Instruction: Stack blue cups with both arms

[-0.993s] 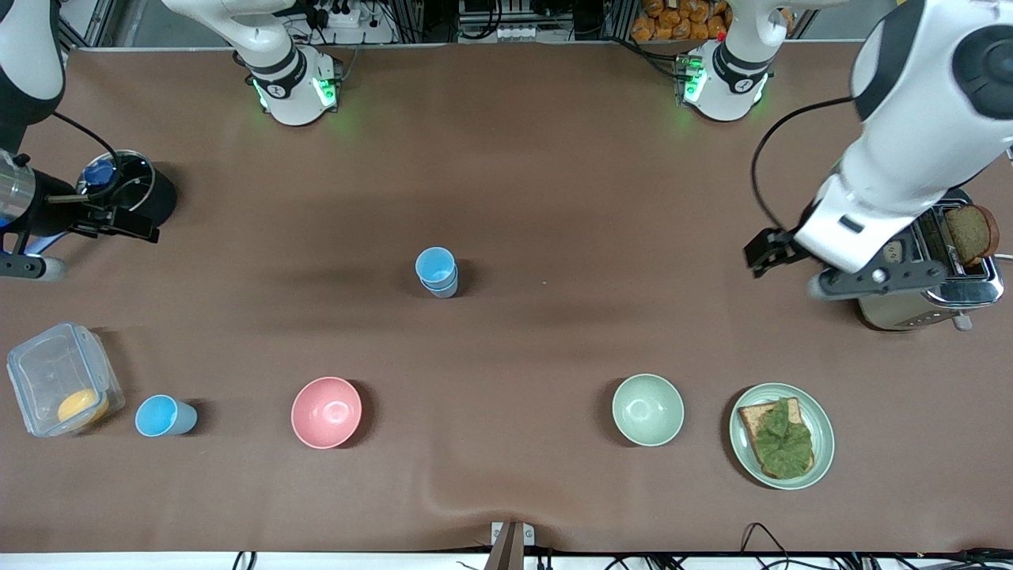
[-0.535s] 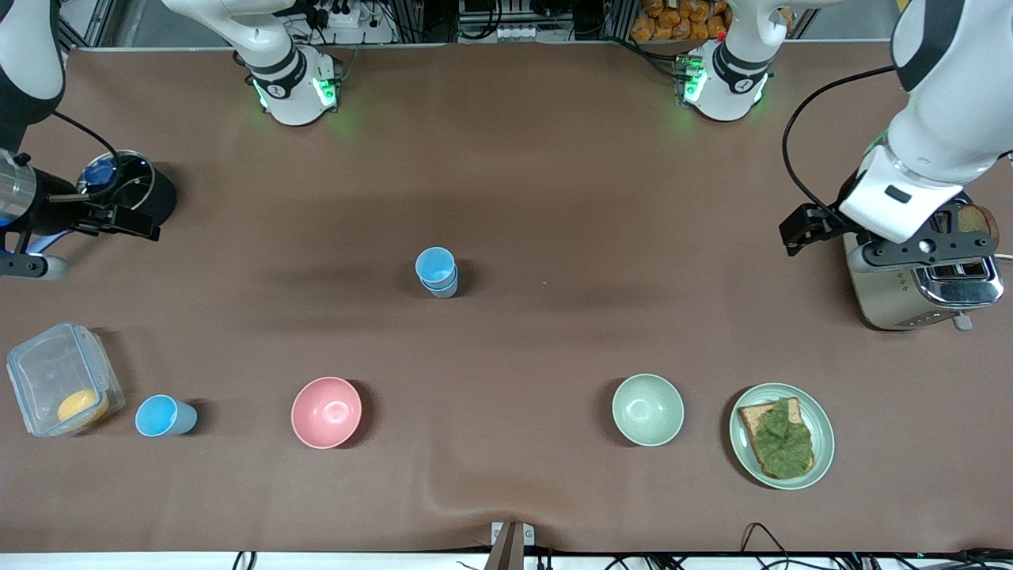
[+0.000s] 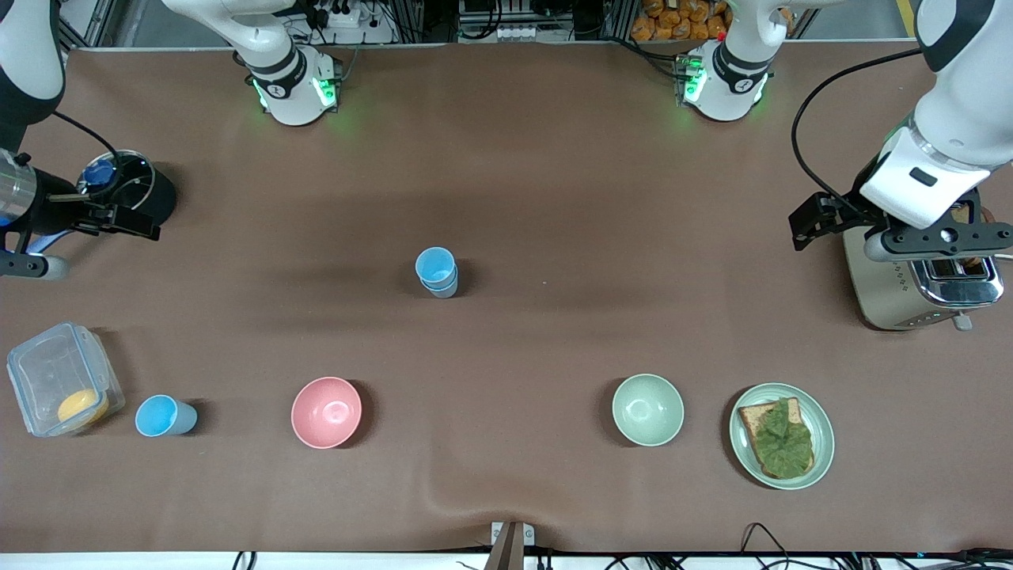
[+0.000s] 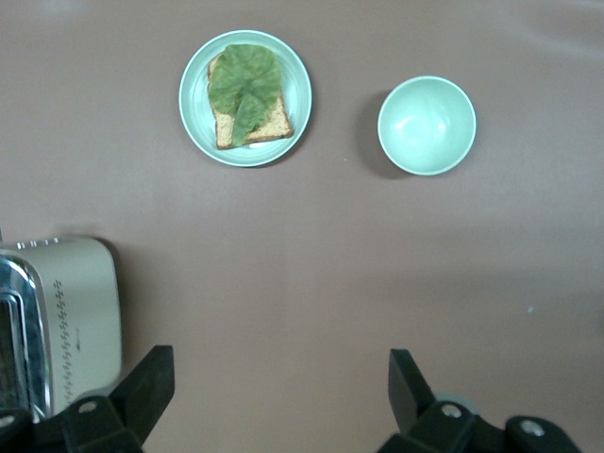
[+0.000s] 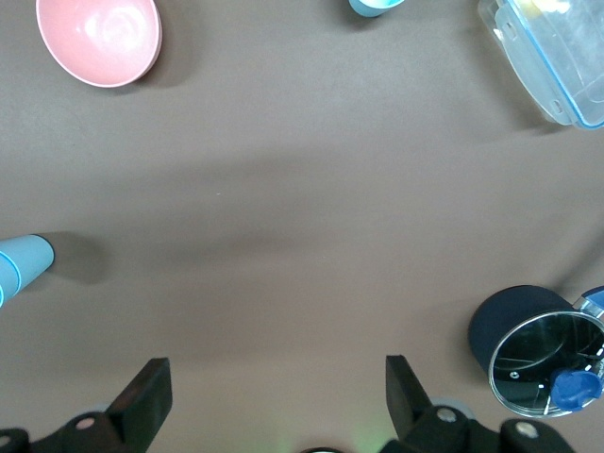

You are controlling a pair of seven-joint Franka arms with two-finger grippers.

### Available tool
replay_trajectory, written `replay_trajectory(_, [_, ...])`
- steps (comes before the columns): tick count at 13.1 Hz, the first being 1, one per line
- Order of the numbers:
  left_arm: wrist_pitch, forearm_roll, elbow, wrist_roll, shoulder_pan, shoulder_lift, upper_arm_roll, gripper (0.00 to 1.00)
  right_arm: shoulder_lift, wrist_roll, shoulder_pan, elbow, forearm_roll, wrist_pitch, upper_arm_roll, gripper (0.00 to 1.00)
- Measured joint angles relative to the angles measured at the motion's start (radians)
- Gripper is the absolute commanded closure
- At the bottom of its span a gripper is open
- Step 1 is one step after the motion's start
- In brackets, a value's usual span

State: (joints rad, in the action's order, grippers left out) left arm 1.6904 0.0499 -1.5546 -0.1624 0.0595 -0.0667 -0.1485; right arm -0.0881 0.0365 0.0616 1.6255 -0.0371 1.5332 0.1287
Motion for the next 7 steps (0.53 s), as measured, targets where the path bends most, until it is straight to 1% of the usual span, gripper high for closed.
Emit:
replay_trajectory(3, [-0.027, -0.001, 0.001, 0.066, -0.003, 0.005, 0.031, 0.00, 0.000, 0.000, 0.000, 0.000, 0.001, 0.000, 0.000, 0.00])
replay_trajectory(7, [-0.056, -0.024, 0.002, 0.071, -0.016, 0.022, 0.041, 0.00, 0.000, 0.000, 0.000, 0.000, 0.001, 0.000, 0.000, 0.00])
